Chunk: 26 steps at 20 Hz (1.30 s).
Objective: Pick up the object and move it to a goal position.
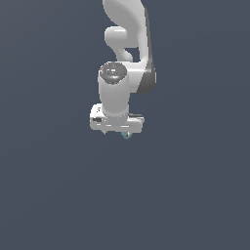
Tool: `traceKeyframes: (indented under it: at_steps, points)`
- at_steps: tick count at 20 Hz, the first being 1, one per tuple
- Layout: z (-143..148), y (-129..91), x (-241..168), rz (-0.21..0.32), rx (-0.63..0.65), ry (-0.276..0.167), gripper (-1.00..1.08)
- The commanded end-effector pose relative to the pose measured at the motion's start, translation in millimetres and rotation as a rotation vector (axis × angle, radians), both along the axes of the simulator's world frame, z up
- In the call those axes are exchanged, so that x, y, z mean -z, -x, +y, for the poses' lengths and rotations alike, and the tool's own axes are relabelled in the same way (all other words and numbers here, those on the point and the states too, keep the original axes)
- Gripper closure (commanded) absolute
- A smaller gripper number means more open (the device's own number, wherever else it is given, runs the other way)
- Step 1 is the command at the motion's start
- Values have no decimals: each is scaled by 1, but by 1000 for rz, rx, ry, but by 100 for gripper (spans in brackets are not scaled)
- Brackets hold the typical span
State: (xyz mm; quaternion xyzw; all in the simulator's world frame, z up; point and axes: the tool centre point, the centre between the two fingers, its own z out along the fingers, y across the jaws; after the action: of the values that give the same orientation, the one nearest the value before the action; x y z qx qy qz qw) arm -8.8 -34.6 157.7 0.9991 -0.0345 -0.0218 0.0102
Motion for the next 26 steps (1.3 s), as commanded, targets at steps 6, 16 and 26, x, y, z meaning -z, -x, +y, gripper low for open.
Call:
traceKeyframes:
  at_steps: [6, 16, 26]
  points:
    - [0, 0, 0, 0, 0, 0, -92]
    - [-4, 1, -2, 4, 21, -12, -92]
    - [-9, 1, -4, 8, 44, -25, -92]
